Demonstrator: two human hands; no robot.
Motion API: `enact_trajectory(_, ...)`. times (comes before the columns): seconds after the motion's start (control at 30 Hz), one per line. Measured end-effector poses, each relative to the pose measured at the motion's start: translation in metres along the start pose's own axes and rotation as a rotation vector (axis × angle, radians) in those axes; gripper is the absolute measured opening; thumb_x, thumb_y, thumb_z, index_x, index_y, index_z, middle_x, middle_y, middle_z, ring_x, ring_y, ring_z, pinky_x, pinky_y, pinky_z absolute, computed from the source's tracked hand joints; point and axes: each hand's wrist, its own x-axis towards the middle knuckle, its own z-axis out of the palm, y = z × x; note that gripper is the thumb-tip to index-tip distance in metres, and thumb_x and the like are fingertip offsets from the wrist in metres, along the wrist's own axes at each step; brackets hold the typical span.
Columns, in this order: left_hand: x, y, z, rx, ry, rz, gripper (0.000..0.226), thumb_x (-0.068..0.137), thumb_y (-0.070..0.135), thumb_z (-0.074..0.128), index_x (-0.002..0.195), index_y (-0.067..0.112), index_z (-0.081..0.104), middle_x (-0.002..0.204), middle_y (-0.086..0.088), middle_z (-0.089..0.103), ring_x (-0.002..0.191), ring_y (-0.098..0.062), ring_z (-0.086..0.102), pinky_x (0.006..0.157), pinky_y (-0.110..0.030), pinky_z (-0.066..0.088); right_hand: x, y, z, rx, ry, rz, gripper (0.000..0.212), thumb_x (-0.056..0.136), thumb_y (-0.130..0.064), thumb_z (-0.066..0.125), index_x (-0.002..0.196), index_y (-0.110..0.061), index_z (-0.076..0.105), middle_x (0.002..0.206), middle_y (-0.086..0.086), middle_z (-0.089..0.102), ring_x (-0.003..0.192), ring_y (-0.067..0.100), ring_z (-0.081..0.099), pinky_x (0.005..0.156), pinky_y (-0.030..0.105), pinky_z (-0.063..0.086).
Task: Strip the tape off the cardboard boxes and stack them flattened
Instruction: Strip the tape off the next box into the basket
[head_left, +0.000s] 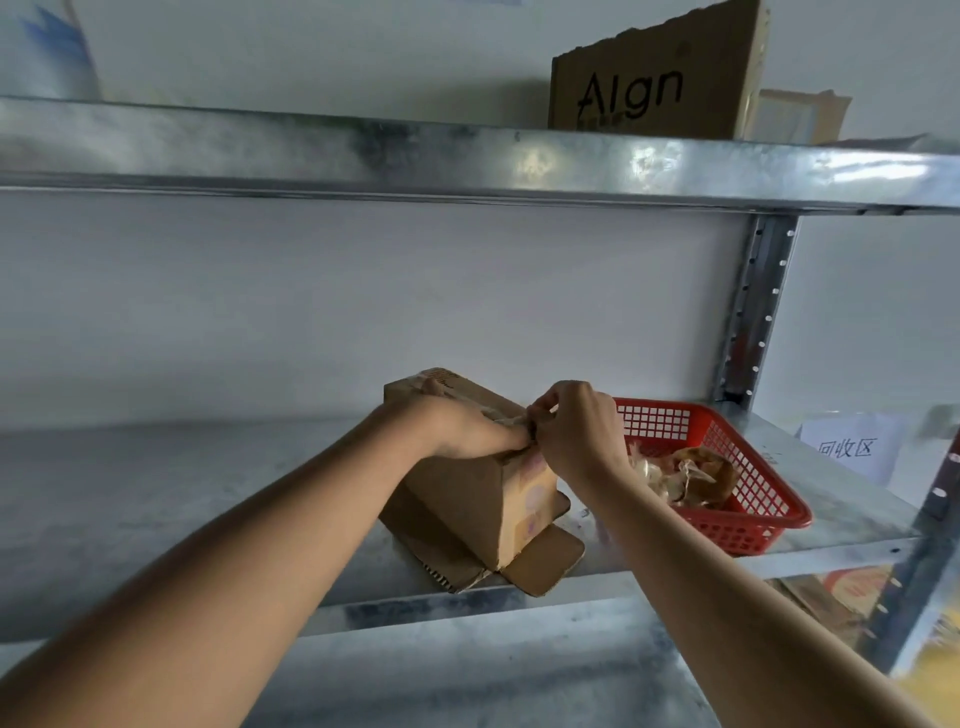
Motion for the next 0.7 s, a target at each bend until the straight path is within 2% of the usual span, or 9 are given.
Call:
enact_trajectory(0.07, 0.0, -0.001, 0.005, -0.053, 0.072, 0.025, 0.084, 0.082, 0.087, 0.034, 0.139, 0.031, 0.058, 0.158, -0.008, 0.044, 0.142, -0.03, 0.042, 0.118, -0.049, 0.033, -0.006, -0.008, 0.001, -0.043, -0.026, -0.027, 0.012, 0.098, -0.015, 0.063, 0.096, -0.014, 0.075, 0.091, 0.005, 0.07, 0.074, 0.021, 0.058, 0.052, 0.028, 0.038)
enact_trajectory(0.1, 0.003, -0.004, 0.009, -0.067, 0.12, -0.015, 0.091, 0.084, 0.085, 0.034, 0.149, 0.024, 0.049, 0.164, -0.014, 0.033, 0.145, -0.032, 0.037, 0.119, -0.048, 0.031, -0.01, -0.013, 0.001, -0.061, -0.043, -0.041, 0.012, 0.097, -0.014, 0.062, 0.096, -0.014, 0.074, 0.091, 0.005, 0.07, 0.072, 0.021, 0.058, 0.05, 0.026, 0.036)
enact_trajectory(0.17, 0.001, -0.016, 0.018, -0.117, 0.169, -0.063, 0.115, 0.082, 0.087, 0.044, 0.165, 0.015, 0.01, 0.17, -0.021, 0.0, 0.154, -0.036, 0.017, 0.124, -0.047, 0.023, -0.017, -0.02, 0.0, -0.071, -0.082, -0.066, 0.013, 0.097, -0.014, 0.061, 0.092, -0.015, 0.073, 0.085, 0.004, 0.068, 0.066, 0.016, 0.058, 0.047, 0.024, 0.036)
enact_trajectory(0.2, -0.002, -0.024, 0.019, -0.141, 0.186, -0.025, 0.124, 0.077, 0.09, 0.051, 0.165, 0.015, 0.006, 0.17, -0.018, -0.004, 0.154, -0.034, 0.014, 0.124, -0.045, 0.023, -0.019, -0.023, -0.002, -0.042, -0.108, -0.068, 0.013, 0.098, -0.015, 0.061, 0.09, -0.015, 0.071, 0.083, 0.003, 0.068, 0.064, 0.016, 0.06, 0.048, 0.025, 0.042)
enact_trajectory(0.27, -0.01, -0.044, 0.011, -0.139, 0.178, 0.086, 0.134, 0.058, 0.1, 0.053, 0.163, 0.022, 0.022, 0.17, -0.008, 0.004, 0.153, -0.03, 0.017, 0.12, -0.04, 0.028, -0.021, -0.027, -0.007, 0.18, -0.19, 0.02, 0.012, 0.1, -0.017, 0.062, 0.091, -0.012, 0.068, 0.077, 0.006, 0.073, 0.062, 0.023, 0.071, 0.059, 0.034, 0.06)
enact_trajectory(0.33, -0.018, -0.061, 0.0, -0.09, 0.125, 0.077, 0.137, 0.047, 0.106, 0.047, 0.159, 0.029, 0.027, 0.168, 0.0, 0.005, 0.154, -0.028, 0.014, 0.117, -0.043, 0.03, -0.024, -0.031, -0.01, 0.477, -0.317, 0.173, 0.008, 0.104, -0.016, 0.058, 0.102, -0.009, 0.062, 0.071, 0.012, 0.076, 0.06, 0.03, 0.075, 0.066, 0.044, 0.065)
enact_trajectory(0.47, -0.02, -0.064, -0.014, 0.078, 0.109, -0.003, 0.124, 0.049, 0.108, 0.045, 0.139, 0.022, 0.046, 0.139, 0.0, 0.03, 0.13, -0.026, 0.032, 0.109, -0.048, 0.038, -0.037, -0.047, 0.003, 0.746, -0.501, 0.331, 0.014, 0.109, -0.017, 0.047, 0.112, -0.005, 0.051, 0.071, 0.022, 0.074, 0.065, 0.035, 0.076, 0.056, 0.042, 0.064)
enact_trajectory(0.6, -0.026, -0.059, -0.012, 0.101, 0.148, 0.039, 0.108, 0.054, 0.098, 0.059, 0.125, 0.018, 0.055, 0.123, -0.002, 0.044, 0.11, -0.023, 0.049, 0.087, -0.041, 0.047, -0.037, -0.042, 0.023, 0.744, -0.359, 0.352, 0.011, 0.109, -0.018, 0.047, 0.107, -0.01, 0.053, 0.071, 0.017, 0.075, 0.061, 0.031, 0.075, 0.058, 0.044, 0.064)
enact_trajectory(0.7, -0.032, -0.073, -0.018, -0.047, 0.108, 0.089, 0.076, 0.059, 0.081, 0.075, 0.107, 0.024, 0.063, 0.105, 0.001, 0.068, 0.094, -0.019, 0.067, 0.084, -0.042, 0.056, -0.029, -0.033, 0.026, 0.69, -0.188, 0.338, 0.008, 0.106, -0.014, 0.05, 0.104, -0.013, 0.058, 0.088, 0.011, 0.075, 0.063, 0.023, 0.076, 0.065, 0.043, 0.066)
